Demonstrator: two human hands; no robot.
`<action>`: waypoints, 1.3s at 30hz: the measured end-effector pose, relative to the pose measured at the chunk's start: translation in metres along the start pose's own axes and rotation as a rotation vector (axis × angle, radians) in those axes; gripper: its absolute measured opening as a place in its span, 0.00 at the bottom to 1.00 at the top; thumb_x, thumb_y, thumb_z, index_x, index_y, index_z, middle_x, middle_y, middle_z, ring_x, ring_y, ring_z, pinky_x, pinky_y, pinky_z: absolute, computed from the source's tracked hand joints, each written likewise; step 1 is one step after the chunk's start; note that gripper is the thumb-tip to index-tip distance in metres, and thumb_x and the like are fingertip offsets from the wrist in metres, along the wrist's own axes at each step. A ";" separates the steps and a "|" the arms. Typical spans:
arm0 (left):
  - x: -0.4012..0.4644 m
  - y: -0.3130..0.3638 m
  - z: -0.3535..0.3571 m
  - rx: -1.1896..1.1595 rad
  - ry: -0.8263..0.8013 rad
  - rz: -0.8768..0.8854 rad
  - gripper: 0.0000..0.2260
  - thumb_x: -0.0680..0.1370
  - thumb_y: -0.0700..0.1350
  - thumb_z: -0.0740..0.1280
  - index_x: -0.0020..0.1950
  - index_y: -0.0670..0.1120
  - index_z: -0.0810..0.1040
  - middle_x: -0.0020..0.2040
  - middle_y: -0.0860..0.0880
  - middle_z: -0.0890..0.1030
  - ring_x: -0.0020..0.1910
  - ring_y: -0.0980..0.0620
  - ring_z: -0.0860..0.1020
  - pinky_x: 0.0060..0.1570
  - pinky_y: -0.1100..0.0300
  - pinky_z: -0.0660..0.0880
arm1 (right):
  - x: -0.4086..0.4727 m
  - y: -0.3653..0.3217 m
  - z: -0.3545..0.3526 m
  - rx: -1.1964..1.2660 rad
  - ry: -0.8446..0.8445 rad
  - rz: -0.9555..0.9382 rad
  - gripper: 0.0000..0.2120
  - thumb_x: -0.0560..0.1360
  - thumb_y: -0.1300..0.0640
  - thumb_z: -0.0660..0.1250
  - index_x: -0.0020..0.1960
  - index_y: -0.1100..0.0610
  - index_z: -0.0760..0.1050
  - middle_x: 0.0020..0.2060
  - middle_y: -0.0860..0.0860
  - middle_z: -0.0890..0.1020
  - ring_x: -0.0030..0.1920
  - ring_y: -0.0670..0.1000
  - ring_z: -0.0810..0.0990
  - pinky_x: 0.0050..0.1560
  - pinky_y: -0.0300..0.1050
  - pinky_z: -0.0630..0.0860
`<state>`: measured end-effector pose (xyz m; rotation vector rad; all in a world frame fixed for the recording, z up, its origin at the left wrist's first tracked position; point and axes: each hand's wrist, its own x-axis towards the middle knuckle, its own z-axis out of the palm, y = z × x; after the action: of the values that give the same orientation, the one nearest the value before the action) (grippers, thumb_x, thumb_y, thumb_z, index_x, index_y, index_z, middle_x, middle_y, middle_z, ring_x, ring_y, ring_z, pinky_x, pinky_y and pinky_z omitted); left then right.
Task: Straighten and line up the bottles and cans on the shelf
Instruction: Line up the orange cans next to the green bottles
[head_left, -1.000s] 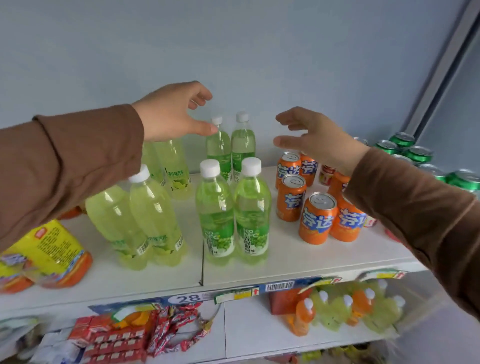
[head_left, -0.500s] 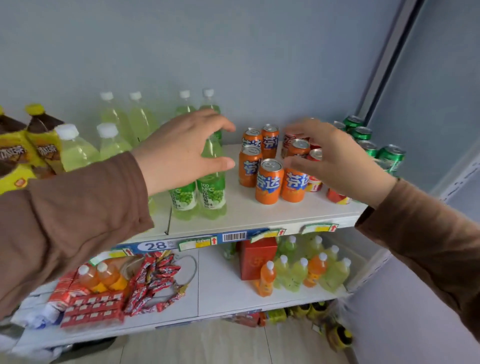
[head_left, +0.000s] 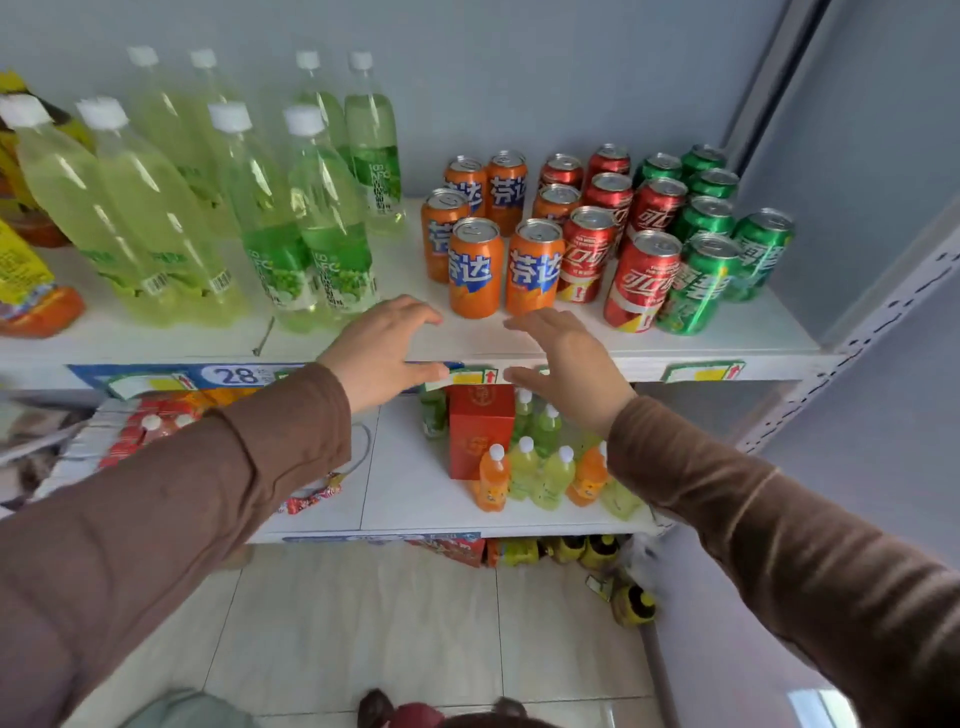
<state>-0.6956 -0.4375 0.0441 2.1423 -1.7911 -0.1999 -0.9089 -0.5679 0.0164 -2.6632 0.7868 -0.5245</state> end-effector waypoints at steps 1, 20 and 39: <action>0.001 -0.004 0.010 0.014 -0.004 -0.013 0.28 0.74 0.53 0.74 0.71 0.44 0.73 0.70 0.46 0.73 0.68 0.46 0.71 0.67 0.56 0.65 | 0.001 0.003 0.010 -0.010 -0.002 -0.004 0.27 0.74 0.53 0.74 0.71 0.56 0.73 0.65 0.55 0.77 0.64 0.57 0.73 0.61 0.50 0.72; 0.007 -0.030 0.084 0.055 0.374 -0.063 0.25 0.74 0.57 0.72 0.66 0.43 0.79 0.61 0.45 0.80 0.58 0.43 0.73 0.61 0.53 0.70 | 0.011 0.015 0.086 -0.208 0.339 -0.015 0.23 0.72 0.47 0.71 0.64 0.53 0.76 0.60 0.50 0.80 0.59 0.57 0.76 0.58 0.51 0.70; 0.036 -0.005 0.033 -0.110 0.296 -0.093 0.28 0.75 0.57 0.72 0.70 0.46 0.70 0.67 0.44 0.73 0.66 0.45 0.72 0.67 0.49 0.69 | 0.021 0.039 0.020 0.540 0.436 0.146 0.24 0.74 0.57 0.73 0.67 0.58 0.72 0.61 0.52 0.78 0.59 0.48 0.76 0.61 0.40 0.73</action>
<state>-0.6949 -0.4771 0.0151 2.0557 -1.4822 -0.0016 -0.9015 -0.6075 -0.0118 -2.0029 0.8020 -1.1204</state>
